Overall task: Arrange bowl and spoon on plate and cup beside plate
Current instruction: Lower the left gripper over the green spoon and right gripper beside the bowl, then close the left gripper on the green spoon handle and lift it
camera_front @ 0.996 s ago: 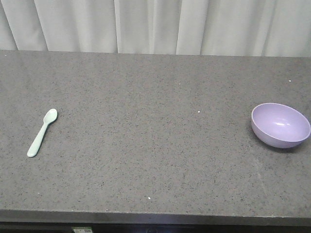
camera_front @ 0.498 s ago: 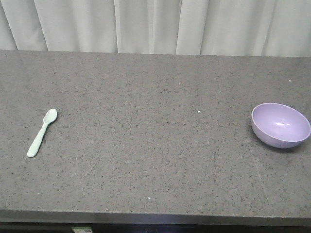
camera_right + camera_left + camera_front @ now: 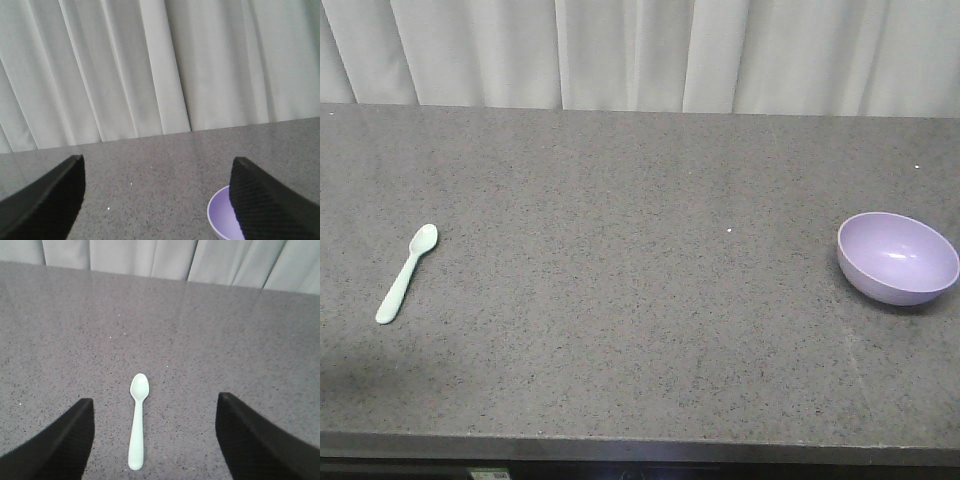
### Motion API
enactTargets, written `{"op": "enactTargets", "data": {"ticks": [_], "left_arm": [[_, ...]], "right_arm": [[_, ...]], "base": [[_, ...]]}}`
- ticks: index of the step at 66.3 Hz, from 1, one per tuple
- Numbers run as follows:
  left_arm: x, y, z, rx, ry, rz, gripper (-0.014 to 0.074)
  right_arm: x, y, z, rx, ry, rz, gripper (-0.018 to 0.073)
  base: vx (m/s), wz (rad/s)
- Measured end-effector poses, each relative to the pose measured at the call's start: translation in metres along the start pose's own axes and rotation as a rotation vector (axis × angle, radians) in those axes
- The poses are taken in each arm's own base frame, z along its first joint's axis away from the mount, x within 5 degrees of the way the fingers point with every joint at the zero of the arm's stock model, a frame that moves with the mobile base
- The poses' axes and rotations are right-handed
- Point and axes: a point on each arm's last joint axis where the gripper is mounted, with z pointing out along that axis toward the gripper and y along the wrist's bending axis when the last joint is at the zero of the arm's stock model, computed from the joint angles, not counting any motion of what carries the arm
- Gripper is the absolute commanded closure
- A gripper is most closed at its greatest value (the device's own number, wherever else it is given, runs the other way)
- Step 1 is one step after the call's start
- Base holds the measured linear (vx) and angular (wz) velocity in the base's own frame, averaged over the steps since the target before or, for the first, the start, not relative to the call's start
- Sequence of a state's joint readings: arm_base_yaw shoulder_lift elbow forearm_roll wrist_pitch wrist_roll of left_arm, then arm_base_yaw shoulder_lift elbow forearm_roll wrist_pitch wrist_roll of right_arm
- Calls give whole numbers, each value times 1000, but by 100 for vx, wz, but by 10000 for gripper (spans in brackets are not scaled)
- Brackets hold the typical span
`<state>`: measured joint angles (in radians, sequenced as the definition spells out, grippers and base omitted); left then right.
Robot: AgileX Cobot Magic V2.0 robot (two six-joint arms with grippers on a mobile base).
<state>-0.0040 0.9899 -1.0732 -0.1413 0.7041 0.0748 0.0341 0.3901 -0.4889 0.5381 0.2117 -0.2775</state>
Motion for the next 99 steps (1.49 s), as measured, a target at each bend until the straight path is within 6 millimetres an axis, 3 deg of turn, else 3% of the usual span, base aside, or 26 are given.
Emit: {"op": "enactTargets", "data": {"ticks": [14,23,32,57,81,99], "left_arm": [[-9,9,85,-18,190,2,108],[-3,14,128,-28,285,8,108],[8,16,156,-34,351,25,108],[38,22,204,-37,489,40,108],[50,5,222,2,515,86,108],[62,7,237,-7,555,105,108]], "right_arm": [[6,0,6,-4,72,-1,-22],[8,0,6,-8,94,-8,-22],[10,0,6,-11,109,-11,-22],[12,1,6,-19,134,-12,-22],[13,1,6,-21,142,-12,-22],[14,1,5,-25,155,-13,-22]], "base": [[0,0],[0,0],[0,0],[0,0],[0,0],[0,0]]}}
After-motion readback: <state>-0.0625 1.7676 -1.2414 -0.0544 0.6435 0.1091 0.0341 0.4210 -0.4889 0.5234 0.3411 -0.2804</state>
